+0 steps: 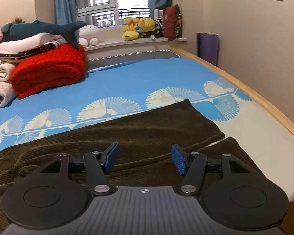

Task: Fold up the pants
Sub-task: 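Lower the left gripper onto the grey waistband and close on it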

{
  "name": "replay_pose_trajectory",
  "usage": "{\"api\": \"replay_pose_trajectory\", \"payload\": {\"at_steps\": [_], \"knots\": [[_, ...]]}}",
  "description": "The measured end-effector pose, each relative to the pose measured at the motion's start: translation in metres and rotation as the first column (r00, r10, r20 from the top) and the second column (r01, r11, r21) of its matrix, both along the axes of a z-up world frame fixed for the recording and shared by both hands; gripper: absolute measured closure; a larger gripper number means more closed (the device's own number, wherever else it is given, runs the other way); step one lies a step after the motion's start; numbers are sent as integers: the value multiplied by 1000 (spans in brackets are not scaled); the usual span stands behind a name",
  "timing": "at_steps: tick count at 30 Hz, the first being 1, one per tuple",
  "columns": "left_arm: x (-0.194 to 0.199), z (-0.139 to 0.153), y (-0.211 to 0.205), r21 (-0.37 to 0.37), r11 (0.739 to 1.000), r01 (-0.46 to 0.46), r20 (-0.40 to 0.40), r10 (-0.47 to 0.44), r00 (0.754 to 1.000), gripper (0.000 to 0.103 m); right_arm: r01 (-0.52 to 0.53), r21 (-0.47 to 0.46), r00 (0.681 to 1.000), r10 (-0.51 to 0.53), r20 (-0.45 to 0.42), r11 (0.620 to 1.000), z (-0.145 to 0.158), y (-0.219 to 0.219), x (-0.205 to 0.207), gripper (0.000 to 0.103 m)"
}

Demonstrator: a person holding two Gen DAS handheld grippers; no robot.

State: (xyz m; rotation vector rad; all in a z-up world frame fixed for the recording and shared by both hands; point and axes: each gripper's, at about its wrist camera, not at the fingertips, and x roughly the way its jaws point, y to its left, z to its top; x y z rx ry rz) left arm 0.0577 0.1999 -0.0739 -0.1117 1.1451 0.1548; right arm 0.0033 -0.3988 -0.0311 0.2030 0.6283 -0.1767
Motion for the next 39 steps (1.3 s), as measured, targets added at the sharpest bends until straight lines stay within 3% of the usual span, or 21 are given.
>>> {"api": "replay_pose_trajectory", "payload": {"at_steps": [4, 8, 14, 16, 25, 31, 36, 39], "knots": [[-1, 1, -4, 14, 1000, 18, 0, -18, 1000, 40, 33, 22, 999, -33, -2, 999, -6, -9, -3, 42], [-6, 2, 2, -28, 999, -17, -6, 17, 1000, 32, 4, 16, 999, -3, -33, 1000, -10, -12, 0, 42], [4, -12, 3, 35, 999, -17, -61, 19, 998, 32, 21, 55, 999, -19, -30, 998, -36, -22, 2, 38], [12, -18, 0, 56, 998, 7, -77, -3, 997, 32, 24, 73, 997, -19, -78, 997, -49, -22, 11, 39], [41, -49, -3, 59, 997, 51, -163, -40, 986, 31, -54, 74, 995, 60, -84, 996, -57, -9, 25, 39], [45, -55, -2, 60, 996, 66, -178, -54, 983, 30, -59, 59, 994, 64, -94, 997, -57, -7, 29, 39], [39, -51, -14, 73, 984, 160, -154, -147, 977, 64, -46, 52, 994, 51, -92, 998, -57, -4, 27, 39], [36, -48, -17, 97, 978, 186, -136, -172, 976, 73, -54, 38, 994, 57, -93, 998, -57, 2, 29, 39]]}}
